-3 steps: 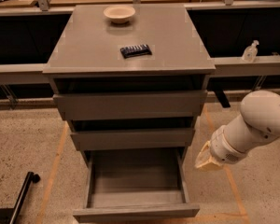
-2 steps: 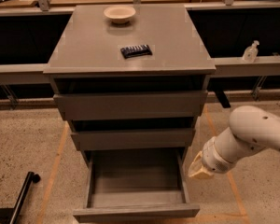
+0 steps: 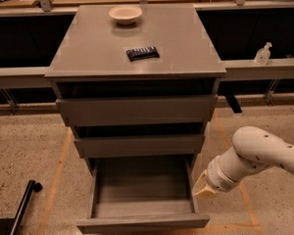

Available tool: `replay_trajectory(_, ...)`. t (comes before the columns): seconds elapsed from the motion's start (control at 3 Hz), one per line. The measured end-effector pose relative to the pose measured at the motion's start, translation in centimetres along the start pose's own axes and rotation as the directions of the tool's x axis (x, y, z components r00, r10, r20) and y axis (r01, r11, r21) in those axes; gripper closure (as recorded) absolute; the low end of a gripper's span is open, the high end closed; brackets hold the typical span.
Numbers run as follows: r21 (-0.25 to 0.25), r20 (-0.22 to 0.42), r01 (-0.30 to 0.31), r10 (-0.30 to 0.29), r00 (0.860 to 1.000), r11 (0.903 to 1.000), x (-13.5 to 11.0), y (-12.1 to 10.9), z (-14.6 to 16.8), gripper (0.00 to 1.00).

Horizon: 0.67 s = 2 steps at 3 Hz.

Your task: Close bottom drawer

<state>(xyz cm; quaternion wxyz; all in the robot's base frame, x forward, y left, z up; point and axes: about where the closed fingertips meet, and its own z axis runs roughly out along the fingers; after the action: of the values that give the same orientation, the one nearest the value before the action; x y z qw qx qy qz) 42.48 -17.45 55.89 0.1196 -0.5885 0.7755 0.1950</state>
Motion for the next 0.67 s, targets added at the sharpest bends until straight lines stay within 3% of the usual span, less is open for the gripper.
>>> replay_trajectory(0.67, -0.025, 0.108, -0.059, 0.062, 0.992, 0.9979, 1.7, 0.0, 6.0, 1.0)
